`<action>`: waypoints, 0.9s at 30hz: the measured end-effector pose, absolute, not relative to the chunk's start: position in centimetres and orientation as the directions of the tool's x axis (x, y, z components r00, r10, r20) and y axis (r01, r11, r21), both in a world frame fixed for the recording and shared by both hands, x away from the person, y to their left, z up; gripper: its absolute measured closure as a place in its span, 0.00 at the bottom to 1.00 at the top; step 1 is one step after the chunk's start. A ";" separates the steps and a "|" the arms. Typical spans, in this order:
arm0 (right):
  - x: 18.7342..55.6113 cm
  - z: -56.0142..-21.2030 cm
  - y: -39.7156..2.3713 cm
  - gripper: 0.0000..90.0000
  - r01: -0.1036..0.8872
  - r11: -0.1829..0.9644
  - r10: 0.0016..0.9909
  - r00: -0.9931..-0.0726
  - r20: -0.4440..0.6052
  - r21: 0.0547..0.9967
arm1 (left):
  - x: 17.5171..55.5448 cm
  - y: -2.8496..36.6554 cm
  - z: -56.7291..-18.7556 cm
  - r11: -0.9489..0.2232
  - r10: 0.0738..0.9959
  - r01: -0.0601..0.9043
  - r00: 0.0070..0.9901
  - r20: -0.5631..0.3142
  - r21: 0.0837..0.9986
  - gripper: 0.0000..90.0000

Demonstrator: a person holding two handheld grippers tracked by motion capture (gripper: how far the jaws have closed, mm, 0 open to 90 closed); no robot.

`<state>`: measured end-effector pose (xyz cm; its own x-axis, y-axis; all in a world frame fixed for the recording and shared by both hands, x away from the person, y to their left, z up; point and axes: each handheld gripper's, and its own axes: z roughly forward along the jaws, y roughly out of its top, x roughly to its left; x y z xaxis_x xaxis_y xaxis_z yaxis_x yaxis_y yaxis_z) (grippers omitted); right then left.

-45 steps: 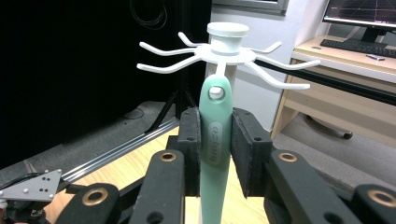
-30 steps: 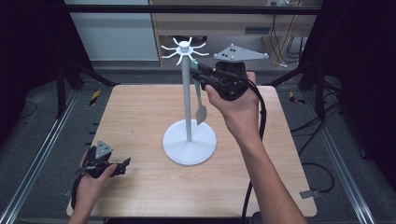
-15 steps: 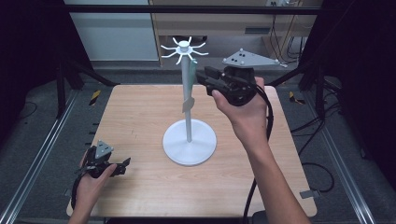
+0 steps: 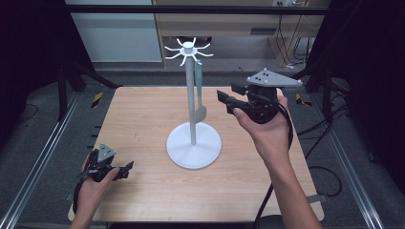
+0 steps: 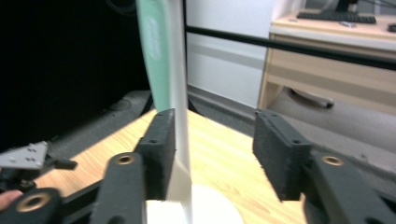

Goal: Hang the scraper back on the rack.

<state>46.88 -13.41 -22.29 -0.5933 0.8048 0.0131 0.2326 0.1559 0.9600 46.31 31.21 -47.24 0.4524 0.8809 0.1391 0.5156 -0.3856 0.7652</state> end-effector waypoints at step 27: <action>48.1 -34.9 -17.7 0.17 0.422 0.180 0.893 -0.450 0.032 0.889 | 46.4 30.9 -47.4 -0.400 0.872 0.509 0.467 0.145 0.762 0.05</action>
<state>48.07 -17.66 -34.86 -0.4497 0.8926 0.0322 0.4217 0.1804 0.8886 46.37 30.94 -47.39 0.4670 0.8722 0.1453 0.5092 -0.3996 0.7623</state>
